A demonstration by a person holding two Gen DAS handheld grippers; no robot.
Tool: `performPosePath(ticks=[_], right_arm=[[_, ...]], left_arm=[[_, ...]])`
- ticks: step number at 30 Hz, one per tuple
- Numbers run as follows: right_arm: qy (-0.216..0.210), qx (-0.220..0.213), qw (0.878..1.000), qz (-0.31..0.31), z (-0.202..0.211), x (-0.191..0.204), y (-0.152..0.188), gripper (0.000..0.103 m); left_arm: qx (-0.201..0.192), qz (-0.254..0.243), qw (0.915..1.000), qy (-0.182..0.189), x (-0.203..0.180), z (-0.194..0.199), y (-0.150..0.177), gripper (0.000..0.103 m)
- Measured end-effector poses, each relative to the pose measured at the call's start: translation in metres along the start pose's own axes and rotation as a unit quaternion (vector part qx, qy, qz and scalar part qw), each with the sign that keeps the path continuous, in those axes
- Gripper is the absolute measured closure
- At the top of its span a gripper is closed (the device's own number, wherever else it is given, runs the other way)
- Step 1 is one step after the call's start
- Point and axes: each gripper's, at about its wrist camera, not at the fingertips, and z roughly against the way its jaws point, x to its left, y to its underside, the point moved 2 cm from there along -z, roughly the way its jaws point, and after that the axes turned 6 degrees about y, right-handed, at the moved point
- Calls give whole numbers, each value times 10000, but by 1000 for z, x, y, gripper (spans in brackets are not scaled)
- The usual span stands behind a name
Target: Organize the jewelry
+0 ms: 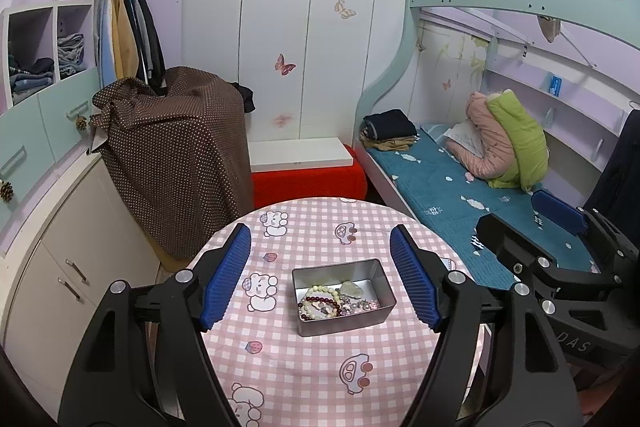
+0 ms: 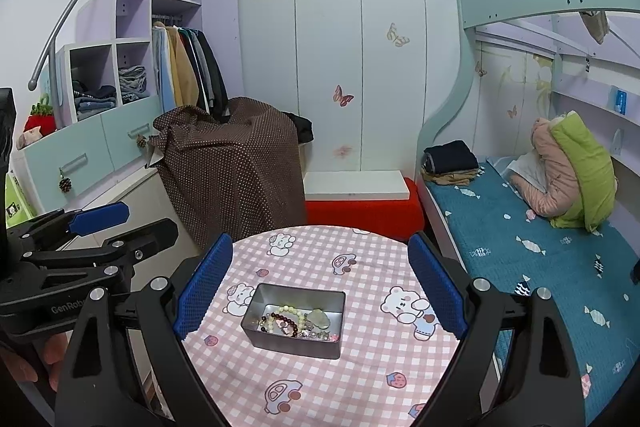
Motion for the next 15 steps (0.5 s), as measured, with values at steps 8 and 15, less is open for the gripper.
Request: performPosePath(ticks=[8, 15], right_arm=[[-29, 19, 10000, -2, -2, 0, -1, 17], [-60, 57, 10000, -2, -4, 0, -1, 17]], left_arm=[[-8, 7, 10000, 6, 1, 0, 0, 30], [-2, 15, 10000, 6, 4, -1, 0, 30]])
